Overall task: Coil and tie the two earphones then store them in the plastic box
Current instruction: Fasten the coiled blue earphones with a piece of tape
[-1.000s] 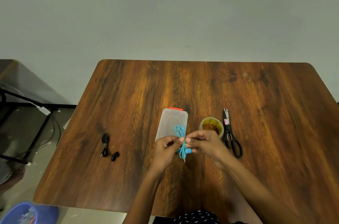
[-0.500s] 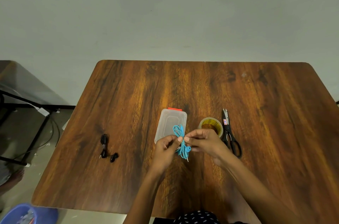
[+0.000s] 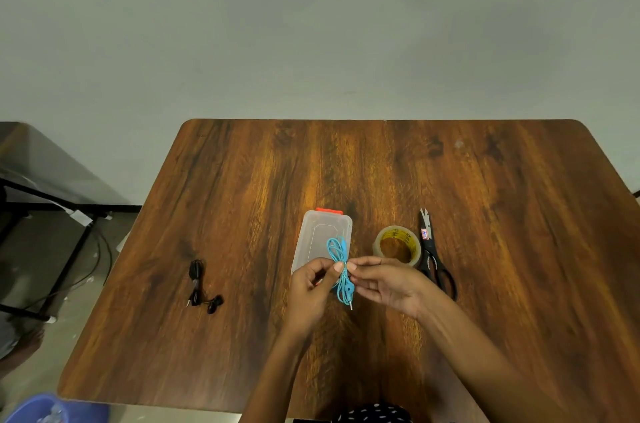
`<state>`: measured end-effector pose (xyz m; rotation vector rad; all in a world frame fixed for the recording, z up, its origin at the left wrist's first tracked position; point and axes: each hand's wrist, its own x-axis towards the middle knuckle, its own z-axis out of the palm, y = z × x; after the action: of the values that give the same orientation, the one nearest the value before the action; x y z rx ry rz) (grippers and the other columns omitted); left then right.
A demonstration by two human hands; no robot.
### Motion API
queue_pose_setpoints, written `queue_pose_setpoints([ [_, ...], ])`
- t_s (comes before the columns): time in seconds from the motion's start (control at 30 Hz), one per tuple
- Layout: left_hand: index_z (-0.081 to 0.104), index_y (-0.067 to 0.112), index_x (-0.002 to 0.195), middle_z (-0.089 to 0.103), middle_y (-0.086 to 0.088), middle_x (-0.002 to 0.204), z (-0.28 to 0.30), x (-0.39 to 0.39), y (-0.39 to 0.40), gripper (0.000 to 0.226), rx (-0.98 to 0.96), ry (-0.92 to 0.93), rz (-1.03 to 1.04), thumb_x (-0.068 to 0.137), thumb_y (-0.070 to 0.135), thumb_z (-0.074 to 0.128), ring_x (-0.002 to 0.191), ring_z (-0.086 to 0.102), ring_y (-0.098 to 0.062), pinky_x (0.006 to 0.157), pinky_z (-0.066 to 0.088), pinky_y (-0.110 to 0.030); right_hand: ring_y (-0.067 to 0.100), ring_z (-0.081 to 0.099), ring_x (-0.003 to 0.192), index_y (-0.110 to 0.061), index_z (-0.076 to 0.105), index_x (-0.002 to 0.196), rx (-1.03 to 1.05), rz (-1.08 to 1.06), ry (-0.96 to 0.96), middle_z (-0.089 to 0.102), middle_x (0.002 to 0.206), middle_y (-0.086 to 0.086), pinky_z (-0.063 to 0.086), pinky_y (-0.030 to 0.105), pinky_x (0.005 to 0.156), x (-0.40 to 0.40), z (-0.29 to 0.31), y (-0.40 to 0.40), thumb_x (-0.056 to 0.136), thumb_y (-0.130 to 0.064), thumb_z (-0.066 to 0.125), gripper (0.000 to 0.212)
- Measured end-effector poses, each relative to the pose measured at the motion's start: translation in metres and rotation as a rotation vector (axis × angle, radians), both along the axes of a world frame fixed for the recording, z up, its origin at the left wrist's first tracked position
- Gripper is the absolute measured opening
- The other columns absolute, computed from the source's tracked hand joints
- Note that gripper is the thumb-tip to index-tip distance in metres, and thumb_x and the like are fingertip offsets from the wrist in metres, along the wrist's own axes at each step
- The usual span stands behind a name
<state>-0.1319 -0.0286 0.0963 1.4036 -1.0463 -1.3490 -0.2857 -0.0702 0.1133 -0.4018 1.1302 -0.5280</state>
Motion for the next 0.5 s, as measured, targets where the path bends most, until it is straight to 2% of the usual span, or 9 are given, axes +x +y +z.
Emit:
queue_pose_setpoints([
  [0.1, 0.07, 0.005, 0.094, 0.073, -0.008, 0.093, -0.0002, 0.0015, -0.0011, 0.017, 0.018, 0.024, -0.002, 0.088, 0.017, 0.06, 0.091, 0.069, -0.02, 0.079, 0.057, -0.029, 0.014, 0.066, 0.087, -0.008, 0.07, 0.1, -0.013, 0.001, 0.028, 0.072, 0.09, 0.006, 0.055, 0.024, 0.066, -0.0009, -0.0006, 0.0015, 0.08, -0.006, 0.069, 0.019],
  [0.27, 0.073, 0.007, 0.087, 0.075, 0.0, 0.087, -0.0002, 0.0008, -0.0046, 0.01, 0.067, -0.003, 0.089, 0.081, 0.015, 0.07, 0.086, 0.07, -0.01, 0.07, 0.055, -0.019, 0.021, 0.068, 0.099, -0.001, 0.068, 0.106, -0.107, -0.069, 0.044, 0.072, 0.105, 0.012, 0.056, 0.03, 0.08, 0.0006, -0.006, 0.0061, 0.08, -0.005, 0.069, 0.026],
  [0.4, 0.073, 0.005, 0.094, 0.074, -0.004, 0.092, -0.0019, 0.0034, -0.0072, 0.015, 0.032, -0.054, 0.082, 0.081, 0.014, 0.07, 0.089, 0.069, -0.016, 0.074, 0.057, -0.026, 0.02, 0.07, 0.096, -0.005, 0.071, 0.099, -0.193, -0.068, 0.102, 0.073, 0.102, 0.011, 0.057, 0.028, 0.076, 0.0057, -0.0074, 0.0094, 0.081, -0.01, 0.07, 0.018],
  [0.5, 0.071, 0.005, 0.1, 0.073, -0.007, 0.098, -0.0025, 0.0045, -0.0077, 0.018, 0.112, 0.03, 0.042, 0.086, 0.014, 0.066, 0.094, 0.069, -0.019, 0.077, 0.057, -0.026, 0.018, 0.07, 0.091, -0.006, 0.071, 0.098, -0.223, -0.033, 0.11, 0.073, 0.099, 0.011, 0.057, 0.025, 0.074, 0.0053, -0.0073, 0.0093, 0.083, -0.011, 0.068, 0.016],
])
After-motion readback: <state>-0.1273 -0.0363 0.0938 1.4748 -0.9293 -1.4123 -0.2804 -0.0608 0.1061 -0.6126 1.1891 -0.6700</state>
